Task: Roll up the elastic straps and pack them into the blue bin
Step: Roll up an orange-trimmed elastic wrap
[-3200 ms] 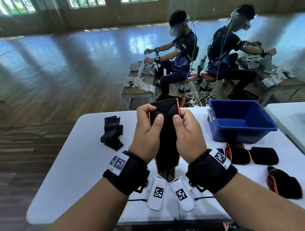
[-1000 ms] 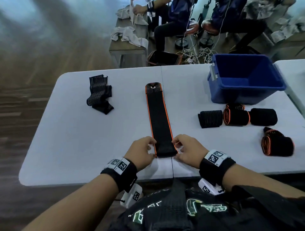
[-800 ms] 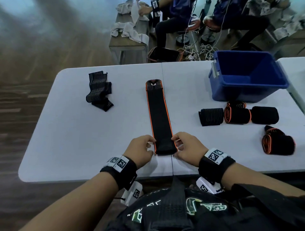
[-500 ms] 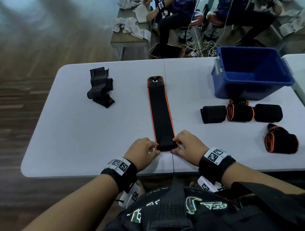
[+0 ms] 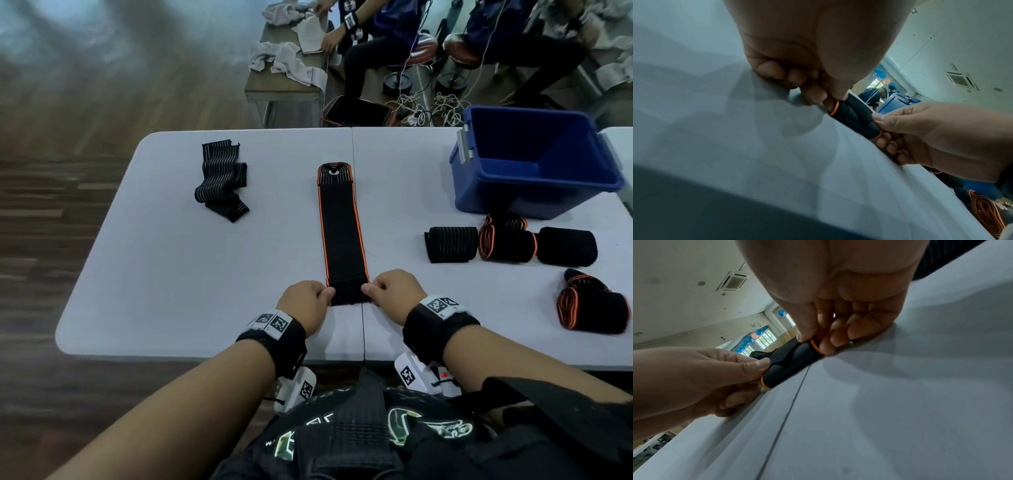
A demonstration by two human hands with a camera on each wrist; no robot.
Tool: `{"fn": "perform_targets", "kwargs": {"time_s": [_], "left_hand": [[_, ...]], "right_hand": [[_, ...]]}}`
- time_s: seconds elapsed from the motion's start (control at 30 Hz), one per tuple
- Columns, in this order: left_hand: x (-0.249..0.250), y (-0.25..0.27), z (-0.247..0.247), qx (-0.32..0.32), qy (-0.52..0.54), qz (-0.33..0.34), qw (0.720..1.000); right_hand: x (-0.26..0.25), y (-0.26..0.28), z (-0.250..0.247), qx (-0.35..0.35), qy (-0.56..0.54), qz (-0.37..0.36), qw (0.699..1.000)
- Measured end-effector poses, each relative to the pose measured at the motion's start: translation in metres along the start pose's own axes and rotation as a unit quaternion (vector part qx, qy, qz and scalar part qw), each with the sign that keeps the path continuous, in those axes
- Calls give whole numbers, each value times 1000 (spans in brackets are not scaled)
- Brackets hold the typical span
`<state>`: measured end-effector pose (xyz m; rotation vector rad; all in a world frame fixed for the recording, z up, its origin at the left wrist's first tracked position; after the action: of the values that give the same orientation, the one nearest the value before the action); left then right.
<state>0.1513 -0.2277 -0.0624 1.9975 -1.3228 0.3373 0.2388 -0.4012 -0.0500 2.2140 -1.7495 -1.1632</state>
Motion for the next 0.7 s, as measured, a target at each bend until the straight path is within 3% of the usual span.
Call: {"fn": "perform_targets", "kwargs": {"time_s": [0.3, 0.43, 0.53, 0.7], "left_hand": [[4, -2, -3, -10, -39, -27, 999], [5, -2, -16, 61, -26, 6, 998], [13, -2, -20, 116, -99, 108, 982], [24, -7, -14, 88, -235, 172, 953]], "right_hand": [[-12, -5, -2, -33, 71, 45, 996], [-18, -6, -3, -22, 95, 56, 994], [-25, -1, -9, 26, 77, 4, 997], [-36, 0, -4, 54, 167, -117, 977]]}}
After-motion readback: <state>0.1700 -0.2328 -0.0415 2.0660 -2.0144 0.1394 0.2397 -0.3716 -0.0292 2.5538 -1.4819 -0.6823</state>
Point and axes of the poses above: each hand's wrist, its own y-axis away from the middle knuckle, its own z-axis out of the palm, x = y × z, the point moved 5 cm from there along -y, towards the middle knuckle, and after that the axes turned 4 degrees about z, right-handed, at the moved point
